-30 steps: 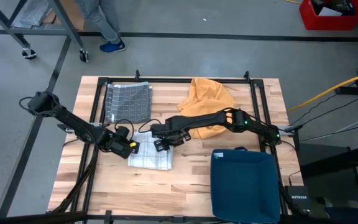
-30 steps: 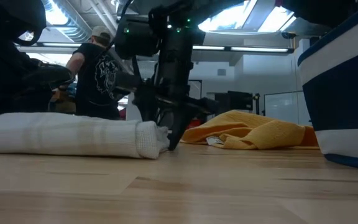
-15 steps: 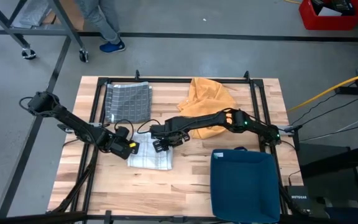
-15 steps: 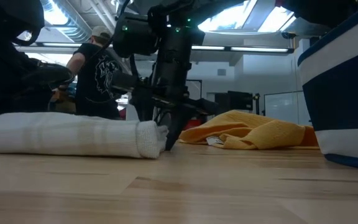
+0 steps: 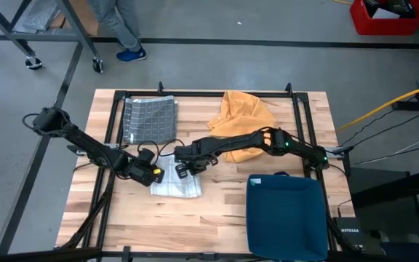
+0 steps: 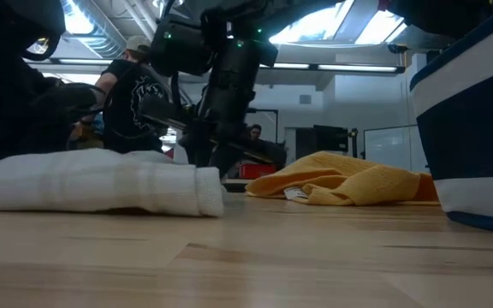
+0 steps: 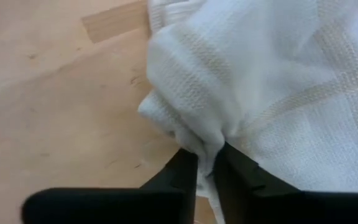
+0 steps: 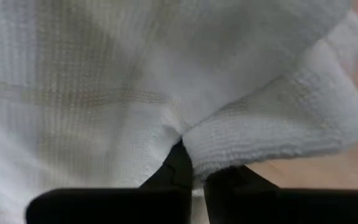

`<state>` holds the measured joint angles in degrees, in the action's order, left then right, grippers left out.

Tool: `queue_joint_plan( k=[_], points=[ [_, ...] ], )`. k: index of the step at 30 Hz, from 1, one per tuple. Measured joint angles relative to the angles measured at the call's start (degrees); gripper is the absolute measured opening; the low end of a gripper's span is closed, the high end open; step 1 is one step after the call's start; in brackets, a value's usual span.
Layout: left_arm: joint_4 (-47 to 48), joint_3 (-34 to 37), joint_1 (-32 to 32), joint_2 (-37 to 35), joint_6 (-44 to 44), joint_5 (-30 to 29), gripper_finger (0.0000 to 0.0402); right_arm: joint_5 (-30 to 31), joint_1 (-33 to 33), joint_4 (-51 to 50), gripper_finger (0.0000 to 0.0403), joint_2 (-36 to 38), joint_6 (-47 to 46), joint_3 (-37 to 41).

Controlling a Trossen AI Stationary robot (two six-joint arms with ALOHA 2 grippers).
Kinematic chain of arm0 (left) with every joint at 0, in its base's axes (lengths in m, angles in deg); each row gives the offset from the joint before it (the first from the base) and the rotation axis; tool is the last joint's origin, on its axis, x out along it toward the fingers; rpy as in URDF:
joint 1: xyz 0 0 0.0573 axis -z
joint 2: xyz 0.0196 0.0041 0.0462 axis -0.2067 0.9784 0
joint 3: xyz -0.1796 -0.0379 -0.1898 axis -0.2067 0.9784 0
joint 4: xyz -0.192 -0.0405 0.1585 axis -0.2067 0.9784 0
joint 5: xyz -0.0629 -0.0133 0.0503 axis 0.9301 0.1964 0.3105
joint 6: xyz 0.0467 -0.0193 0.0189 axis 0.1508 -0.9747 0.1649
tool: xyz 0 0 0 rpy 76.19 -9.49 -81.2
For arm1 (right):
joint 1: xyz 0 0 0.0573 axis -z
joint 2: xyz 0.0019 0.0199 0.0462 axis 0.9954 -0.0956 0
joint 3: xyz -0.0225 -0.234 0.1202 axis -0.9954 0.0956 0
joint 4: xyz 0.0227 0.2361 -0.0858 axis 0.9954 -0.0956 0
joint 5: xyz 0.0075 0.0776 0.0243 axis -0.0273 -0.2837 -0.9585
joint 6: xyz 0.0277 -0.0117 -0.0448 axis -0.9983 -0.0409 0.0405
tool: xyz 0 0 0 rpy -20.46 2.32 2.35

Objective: Fold towel
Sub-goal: Stack the white towel on top of the gray towel

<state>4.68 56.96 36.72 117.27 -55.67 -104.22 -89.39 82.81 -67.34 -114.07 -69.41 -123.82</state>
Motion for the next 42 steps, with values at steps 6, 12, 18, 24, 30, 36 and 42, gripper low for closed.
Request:
queue_joint_plan(
  k=[6,12,18,24,30,36,42],
  points=[
    [-0.01,-0.02,0.04,-0.05,1.32,-1.69,0.0008,2.71,-0.28,1.24,0.0033,0.0,0.29,0.0],
    [5.45,0.05,-0.32,-3.78,0.67,-4.95,0.0004,4.88,0.32,1.25,0.0016,0.08,1.64,-0.91],
    [14.38,-0.52,-1.98,-10.08,-0.01,-6.32,0.0002,11.04,2.03,3.23,0.0018,-0.44,2.79,-3.81],
    [14.58,-0.63,-3.97,-16.64,2.57,-9.37,0.0001,10.44,3.68,6.14,0.0018,-0.44,2.76,-6.87],
    [14.83,-0.68,-7.26,-23.57,6.85,-10.71,0.0001,9.96,4.33,9.67,0.002,-0.33,2.75,-8.61],
    [18.94,-0.74,-8.83,-26.36,7.01,-7.02,0.0001,8.28,4.8,7.48,0.0019,-0.33,2.66,-9.01],
    [21.61,-0.46,-8.9,-26.36,6.83,-3.99,0.0027,5.19,4.75,5.13,0.004,-0.33,2.66,-8.93]
  ],
)
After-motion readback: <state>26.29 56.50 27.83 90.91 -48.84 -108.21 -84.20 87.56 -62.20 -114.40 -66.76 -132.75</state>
